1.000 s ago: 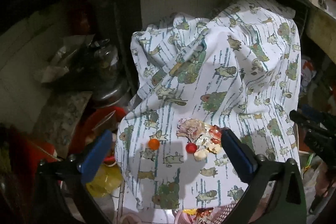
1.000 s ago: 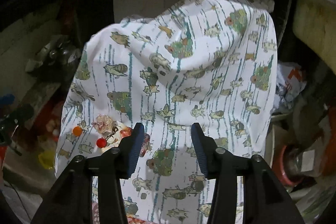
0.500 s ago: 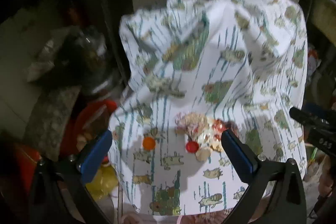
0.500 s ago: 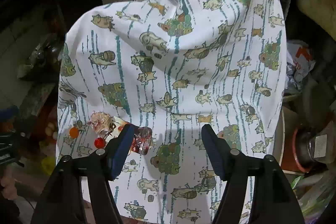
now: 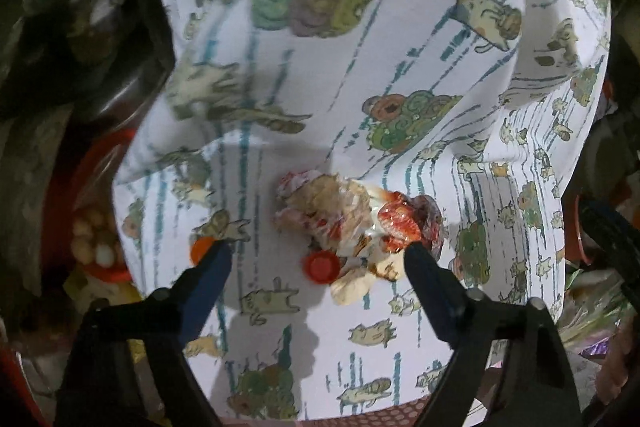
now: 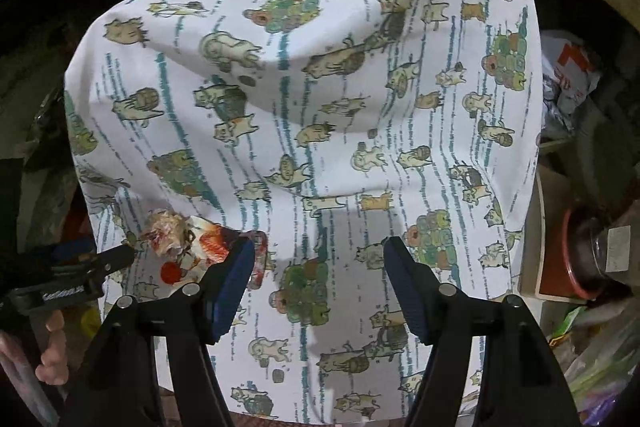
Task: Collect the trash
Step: 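Move both grippers back toward the remaining scraps on the table, then grasp the crumpled gold foil wrapper with the left gripper while the right gripper grasps a beige bread scrap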
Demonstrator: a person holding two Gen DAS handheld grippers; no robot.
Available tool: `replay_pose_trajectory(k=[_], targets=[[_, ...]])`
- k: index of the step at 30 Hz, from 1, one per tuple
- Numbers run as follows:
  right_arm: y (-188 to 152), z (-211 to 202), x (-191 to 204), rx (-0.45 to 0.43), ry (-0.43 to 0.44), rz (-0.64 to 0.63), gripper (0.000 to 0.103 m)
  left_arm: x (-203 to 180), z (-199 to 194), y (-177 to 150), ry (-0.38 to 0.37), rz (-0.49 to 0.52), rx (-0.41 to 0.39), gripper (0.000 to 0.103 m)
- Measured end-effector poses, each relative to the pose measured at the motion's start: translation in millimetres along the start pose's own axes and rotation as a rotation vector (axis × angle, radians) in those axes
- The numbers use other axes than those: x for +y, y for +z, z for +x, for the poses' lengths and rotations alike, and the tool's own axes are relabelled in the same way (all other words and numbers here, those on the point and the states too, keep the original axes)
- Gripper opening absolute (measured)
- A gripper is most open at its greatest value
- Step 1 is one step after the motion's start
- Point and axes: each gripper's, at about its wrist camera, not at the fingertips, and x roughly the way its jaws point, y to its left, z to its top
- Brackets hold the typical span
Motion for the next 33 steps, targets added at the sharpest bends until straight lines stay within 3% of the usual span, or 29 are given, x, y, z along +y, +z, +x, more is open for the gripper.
replay_pose_trajectory(k=[2, 7, 8, 9, 11, 12, 13, 15, 22, 27, 33], targets=[[1.0, 2.6, -3.4, 0.009, 0.001, 0.007, 0.069, 0.2, 12.1, 6.1, -0.003, -0.011, 0.02, 0.075], [3.4, 9.4, -8.5, 0.027, -0.013, 0.011, 0.069, 4.7, 48.4, 16.2, 0.02, -0.052, 0.071, 0.074], [4.0, 10.2, -8.6, 0.029, -0.016, 0.009, 0.069, 4.9, 56.3, 15.9, 0.02, -0.06, 0.081, 0.07], [4.2, 10.6, -8.6, 0.031, -0.018, 0.007, 0.069, 4.9, 60.2, 16.1, 0.016, -0.065, 0.086, 0.065], [4.6, 11.0, -8.5, 0.032, -0.018, 0.007, 0.069, 4.3, 68.9, 15.0, -0.007, -0.076, 0.109, 0.04], [4.8, 11.7, -8.2, 0.033, -0.017, 0.007, 0.069, 3.1, 69.7, 14.5, -0.011, -0.072, 0.11, 0.036], [4.8, 12.1, -7.6, 0.035, -0.016, 0.007, 0.069, 1.1, 66.3, 14.3, -0.007, -0.058, 0.092, 0.026], [4.7, 14.8, -5.6, 0.042, -0.015, 0.006, 0.069, -2.4, 55.5, 13.7, -0.012, -0.025, 0.059, 0.018], [1.5, 26.9, 13.9, 0.081, 0.017, 0.0, 0.069, 16.5, 2.4, 3.2, -0.108, -0.032, -0.008, 0.015], [-6.7, 42.1, 45.8, 0.145, 0.081, -0.034, 0.069, 39.3, -14.4, -3.6, -0.098, -0.073, -0.02, 0.015], [-23.0, 85.9, 78.9, 0.306, 0.171, -0.004, 0.067, 65.6, -18.4, -6.0, -0.068, -0.118, -0.027, 0.015]])
